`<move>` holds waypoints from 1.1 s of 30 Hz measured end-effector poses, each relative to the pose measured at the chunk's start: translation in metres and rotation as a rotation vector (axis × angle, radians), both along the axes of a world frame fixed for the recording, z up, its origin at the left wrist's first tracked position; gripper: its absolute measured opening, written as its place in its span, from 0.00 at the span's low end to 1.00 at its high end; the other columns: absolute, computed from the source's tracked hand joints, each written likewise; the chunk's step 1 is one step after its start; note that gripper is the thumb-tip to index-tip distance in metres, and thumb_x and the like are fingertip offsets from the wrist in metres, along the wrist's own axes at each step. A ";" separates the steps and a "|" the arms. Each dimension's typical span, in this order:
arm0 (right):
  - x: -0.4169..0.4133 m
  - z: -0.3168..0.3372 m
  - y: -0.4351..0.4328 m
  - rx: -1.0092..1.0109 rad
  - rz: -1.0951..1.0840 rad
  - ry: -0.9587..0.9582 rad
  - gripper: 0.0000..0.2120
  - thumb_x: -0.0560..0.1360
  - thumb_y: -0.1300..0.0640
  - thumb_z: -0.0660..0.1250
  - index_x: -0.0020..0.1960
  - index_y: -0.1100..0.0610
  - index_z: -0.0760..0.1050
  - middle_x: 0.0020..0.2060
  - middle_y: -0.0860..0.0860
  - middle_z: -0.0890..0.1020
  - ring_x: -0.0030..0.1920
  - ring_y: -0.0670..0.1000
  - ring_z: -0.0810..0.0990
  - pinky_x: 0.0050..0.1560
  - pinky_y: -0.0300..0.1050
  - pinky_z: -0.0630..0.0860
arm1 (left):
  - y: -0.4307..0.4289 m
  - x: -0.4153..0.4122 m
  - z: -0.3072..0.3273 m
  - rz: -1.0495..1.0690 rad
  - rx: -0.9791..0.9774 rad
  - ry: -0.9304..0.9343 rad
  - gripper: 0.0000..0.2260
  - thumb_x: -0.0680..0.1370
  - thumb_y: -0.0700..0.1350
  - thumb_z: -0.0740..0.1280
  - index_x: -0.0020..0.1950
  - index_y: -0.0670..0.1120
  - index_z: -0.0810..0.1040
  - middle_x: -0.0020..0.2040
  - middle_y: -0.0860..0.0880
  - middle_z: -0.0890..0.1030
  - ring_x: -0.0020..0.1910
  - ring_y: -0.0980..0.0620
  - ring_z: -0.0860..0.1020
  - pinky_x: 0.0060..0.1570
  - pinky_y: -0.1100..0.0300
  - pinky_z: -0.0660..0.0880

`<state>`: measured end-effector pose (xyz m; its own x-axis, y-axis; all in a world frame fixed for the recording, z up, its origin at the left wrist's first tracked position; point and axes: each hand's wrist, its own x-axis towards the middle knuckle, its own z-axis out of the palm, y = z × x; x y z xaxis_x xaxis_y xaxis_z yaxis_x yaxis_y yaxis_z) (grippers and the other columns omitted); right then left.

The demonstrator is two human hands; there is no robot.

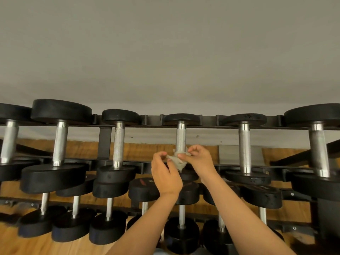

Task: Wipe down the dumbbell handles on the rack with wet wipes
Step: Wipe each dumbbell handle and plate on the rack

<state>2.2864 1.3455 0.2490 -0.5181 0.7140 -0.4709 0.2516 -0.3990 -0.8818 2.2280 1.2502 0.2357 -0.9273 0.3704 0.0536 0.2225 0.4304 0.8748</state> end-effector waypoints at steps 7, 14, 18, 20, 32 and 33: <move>-0.003 0.000 -0.007 -0.003 -0.183 0.029 0.11 0.70 0.65 0.75 0.43 0.60 0.73 0.37 0.52 0.81 0.40 0.47 0.80 0.38 0.32 0.76 | 0.000 0.001 0.001 0.002 0.013 -0.023 0.07 0.79 0.39 0.60 0.55 0.49 0.70 0.51 0.52 0.75 0.51 0.52 0.75 0.53 0.50 0.74; -0.019 0.004 0.005 0.048 -0.278 0.055 0.08 0.72 0.63 0.74 0.41 0.60 0.74 0.36 0.49 0.81 0.37 0.41 0.80 0.35 0.30 0.75 | 0.001 0.002 0.002 0.010 -0.017 -0.032 0.07 0.80 0.40 0.61 0.56 0.49 0.71 0.52 0.52 0.76 0.53 0.51 0.75 0.55 0.50 0.74; -0.026 0.008 0.010 -0.009 -0.325 0.068 0.08 0.73 0.62 0.73 0.43 0.58 0.73 0.39 0.49 0.81 0.41 0.43 0.79 0.35 0.29 0.73 | 0.001 0.002 0.003 0.013 -0.026 -0.037 0.07 0.80 0.40 0.61 0.56 0.48 0.71 0.53 0.52 0.76 0.53 0.52 0.74 0.55 0.51 0.73; -0.038 0.016 0.019 -0.048 -0.354 0.099 0.08 0.73 0.62 0.73 0.44 0.58 0.74 0.42 0.49 0.81 0.43 0.45 0.80 0.37 0.31 0.74 | 0.002 0.002 0.003 0.016 -0.028 -0.038 0.06 0.80 0.40 0.60 0.55 0.48 0.71 0.52 0.53 0.75 0.53 0.53 0.74 0.55 0.52 0.73; -0.056 0.016 0.031 -0.087 -0.484 0.118 0.07 0.74 0.61 0.73 0.44 0.57 0.74 0.39 0.50 0.79 0.44 0.48 0.79 0.42 0.36 0.76 | 0.002 0.002 0.004 0.006 -0.028 -0.050 0.07 0.79 0.40 0.61 0.53 0.51 0.70 0.50 0.55 0.75 0.51 0.54 0.75 0.53 0.56 0.72; -0.055 0.014 0.030 -0.087 -0.492 0.119 0.06 0.74 0.61 0.72 0.43 0.56 0.74 0.39 0.50 0.79 0.45 0.49 0.79 0.44 0.38 0.76 | 0.001 0.002 0.004 0.003 -0.025 -0.052 0.07 0.79 0.40 0.61 0.53 0.51 0.70 0.50 0.55 0.75 0.51 0.54 0.75 0.53 0.56 0.72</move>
<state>2.2316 1.3757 0.2634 -0.1844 0.8476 -0.4975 -0.0843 -0.5180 -0.8512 2.2299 1.2516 0.2398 -0.9298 0.3681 -0.0042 0.1754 0.4532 0.8740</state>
